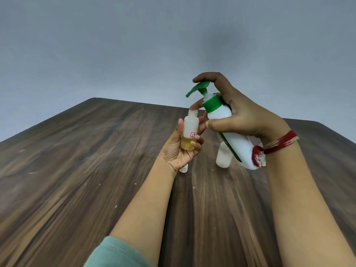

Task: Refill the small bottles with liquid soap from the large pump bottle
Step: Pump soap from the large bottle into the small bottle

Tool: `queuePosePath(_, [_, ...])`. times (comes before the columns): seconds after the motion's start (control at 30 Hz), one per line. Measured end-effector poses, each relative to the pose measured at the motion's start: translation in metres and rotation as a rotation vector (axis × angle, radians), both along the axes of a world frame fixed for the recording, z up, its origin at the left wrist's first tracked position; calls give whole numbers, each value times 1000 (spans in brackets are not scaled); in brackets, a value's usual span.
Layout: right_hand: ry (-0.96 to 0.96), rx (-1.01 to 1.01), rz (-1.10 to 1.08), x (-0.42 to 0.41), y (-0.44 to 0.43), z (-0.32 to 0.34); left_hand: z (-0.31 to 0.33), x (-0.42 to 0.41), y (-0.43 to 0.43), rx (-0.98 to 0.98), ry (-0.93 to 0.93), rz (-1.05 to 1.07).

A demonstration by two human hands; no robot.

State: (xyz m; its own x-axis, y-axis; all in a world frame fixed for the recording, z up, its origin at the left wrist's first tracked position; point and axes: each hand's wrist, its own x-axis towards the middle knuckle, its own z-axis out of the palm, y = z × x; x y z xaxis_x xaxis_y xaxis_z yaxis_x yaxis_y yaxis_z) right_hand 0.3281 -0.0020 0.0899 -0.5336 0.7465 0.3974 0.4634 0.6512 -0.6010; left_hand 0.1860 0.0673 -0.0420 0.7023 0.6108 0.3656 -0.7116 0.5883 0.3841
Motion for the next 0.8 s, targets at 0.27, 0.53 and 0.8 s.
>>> queuePosePath(0.27, [-12,13,-47,8,-2,3,-1,4,-1,35,129,103])
queuePosePath(0.53, [-36,30,-105,14,0,3,-2,2,2,37,94,106])
queuePosePath(0.8, [-188,59,-265,15,9,-6,-2,2,1,33,99,120])
